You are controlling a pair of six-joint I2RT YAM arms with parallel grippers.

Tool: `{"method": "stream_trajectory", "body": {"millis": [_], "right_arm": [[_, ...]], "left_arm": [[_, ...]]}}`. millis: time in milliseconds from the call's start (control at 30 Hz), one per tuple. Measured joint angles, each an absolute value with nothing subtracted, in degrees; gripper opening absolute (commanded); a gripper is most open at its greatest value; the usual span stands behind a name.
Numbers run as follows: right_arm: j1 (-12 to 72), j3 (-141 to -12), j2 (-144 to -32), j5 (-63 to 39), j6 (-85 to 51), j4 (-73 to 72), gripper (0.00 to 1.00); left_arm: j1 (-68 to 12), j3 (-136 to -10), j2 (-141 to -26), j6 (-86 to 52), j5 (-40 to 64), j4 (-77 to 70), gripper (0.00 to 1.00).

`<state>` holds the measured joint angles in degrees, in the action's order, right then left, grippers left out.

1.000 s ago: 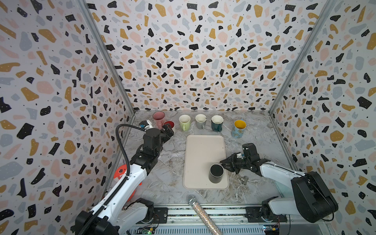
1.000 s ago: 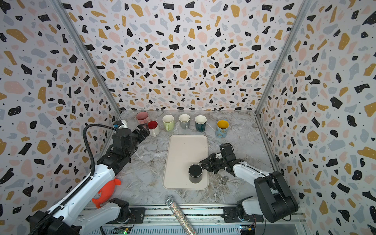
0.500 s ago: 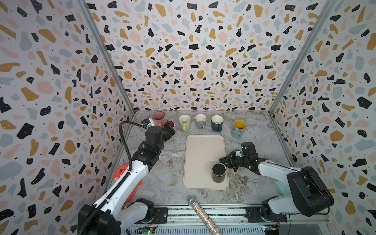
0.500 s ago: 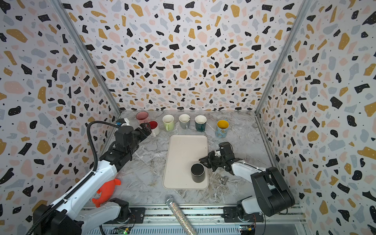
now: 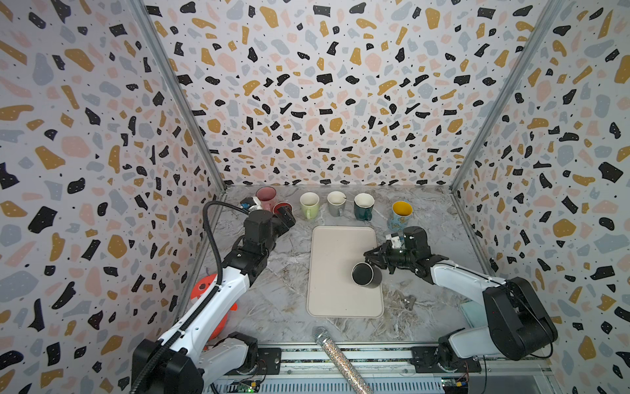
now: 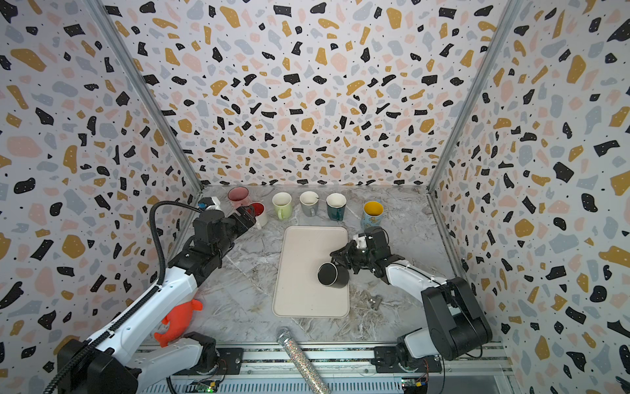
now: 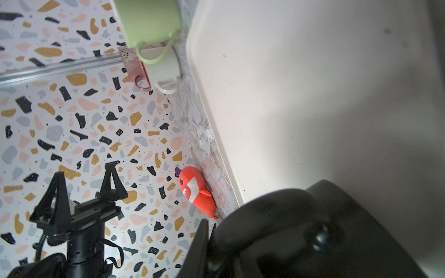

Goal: Turn the mug right side up
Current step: Pick up the mug from the tray, then place the mug at the center of the table.

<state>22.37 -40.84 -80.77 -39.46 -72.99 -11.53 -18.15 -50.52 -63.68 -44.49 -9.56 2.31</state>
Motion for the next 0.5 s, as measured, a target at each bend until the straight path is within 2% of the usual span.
{"method": "stream_trajectory", "body": {"millis": [500], "right_arm": [[33.2,-53.7,-76.1,-29.8,-42.9,-3.7,0.00]], "left_arm": [[-18.2,-59.2,-69.2,-37.4,4.0,0.5,0.85]]}}
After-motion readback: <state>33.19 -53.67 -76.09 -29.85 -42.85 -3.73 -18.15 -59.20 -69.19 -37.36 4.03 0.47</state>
